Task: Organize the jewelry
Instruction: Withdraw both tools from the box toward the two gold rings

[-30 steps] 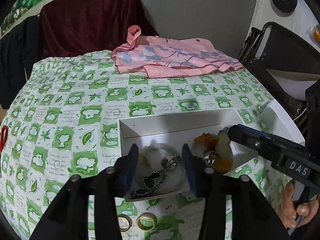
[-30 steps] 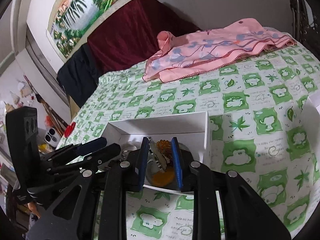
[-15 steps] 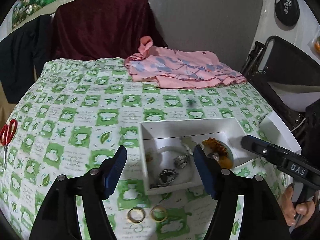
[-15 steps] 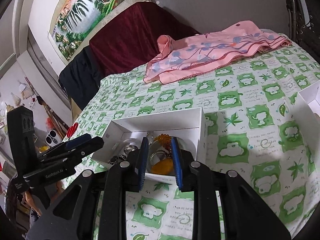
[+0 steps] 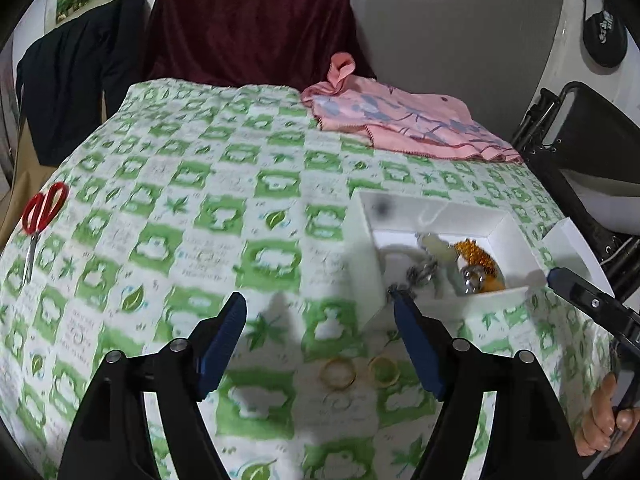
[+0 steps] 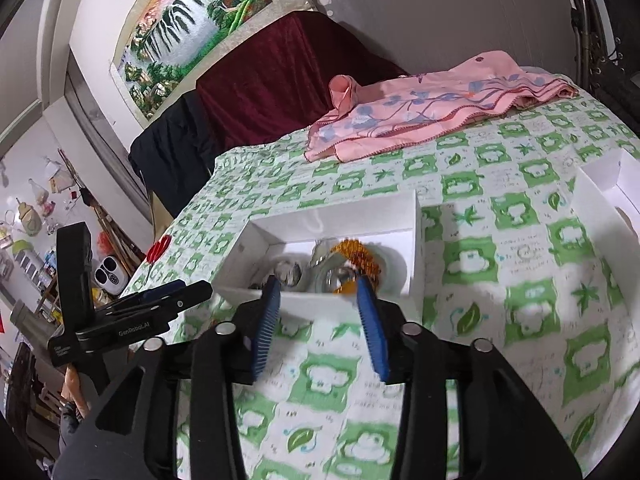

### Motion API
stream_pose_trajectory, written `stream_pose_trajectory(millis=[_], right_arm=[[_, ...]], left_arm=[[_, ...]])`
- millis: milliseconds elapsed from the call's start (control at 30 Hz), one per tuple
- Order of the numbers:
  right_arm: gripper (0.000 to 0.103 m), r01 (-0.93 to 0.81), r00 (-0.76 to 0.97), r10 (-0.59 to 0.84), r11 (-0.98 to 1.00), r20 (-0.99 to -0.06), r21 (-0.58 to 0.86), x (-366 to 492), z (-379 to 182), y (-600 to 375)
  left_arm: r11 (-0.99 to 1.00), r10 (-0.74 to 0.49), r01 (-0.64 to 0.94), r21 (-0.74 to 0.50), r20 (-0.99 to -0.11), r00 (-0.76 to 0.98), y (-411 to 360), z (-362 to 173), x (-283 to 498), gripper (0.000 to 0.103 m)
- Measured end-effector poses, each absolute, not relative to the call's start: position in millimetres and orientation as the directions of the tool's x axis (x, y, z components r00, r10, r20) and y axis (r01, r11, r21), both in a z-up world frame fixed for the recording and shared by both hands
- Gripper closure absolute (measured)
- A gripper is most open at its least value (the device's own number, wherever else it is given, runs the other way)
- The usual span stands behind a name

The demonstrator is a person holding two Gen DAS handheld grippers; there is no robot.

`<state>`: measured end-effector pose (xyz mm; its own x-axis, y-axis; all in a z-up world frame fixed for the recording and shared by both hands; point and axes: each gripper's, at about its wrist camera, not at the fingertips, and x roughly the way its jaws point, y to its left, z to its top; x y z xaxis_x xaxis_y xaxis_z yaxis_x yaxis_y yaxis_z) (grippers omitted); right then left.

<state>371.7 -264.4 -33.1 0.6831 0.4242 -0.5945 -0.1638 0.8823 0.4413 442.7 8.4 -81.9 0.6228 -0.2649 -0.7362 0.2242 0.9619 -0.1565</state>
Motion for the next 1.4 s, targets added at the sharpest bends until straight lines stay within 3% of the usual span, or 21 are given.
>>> stream_pose_trajectory(millis=[100,400,767,900,1133,1400], right_arm=[[0.055,-0.163,0.673,0.437,0.875,-0.597,0.457,361.5,-37.8,-261.7],[0.055,-0.225,0.614,0.449,0.888,-0.649,0.401,349.1,-50.8,-223.5],[0.055,-0.190,0.584,0.441,0.891,-0.682,0.413,353.3,-60.2,-205.3],[0.055,-0.182,0.565,0.431,0.897,-0.704,0.403,360.6,-61.6,-185.5],[0.055,-0.130,0.525,0.346,0.936,-0.778,0.328,386.1,-73.8,-151.0],[0.054,-0.087,0.537,0.276,0.958,-0.798,0.273,399.8,-74.6,-133.4]], left_arm=[[0.966,-0.245,0.216,-0.139,-0.750,0.615,12.6,-86.7,435.9,0.027],[0.980,-0.197,0.126,-0.152,-0.757,0.623,37.4,-89.4,432.3,0.017],[0.984,-0.140,-0.010,-0.177,-0.809,0.571,66.1,-106.6,447.1,0.012],[0.991,-0.110,0.004,-0.131,-0.813,0.572,69.4,-110.5,441.5,0.006],[0.998,-0.068,0.040,-0.055,-0.825,0.560,72.1,-113.7,435.6,0.006],[0.994,-0.081,-0.022,-0.112,-0.827,0.556,92.8,-110.3,439.9,0.006]])
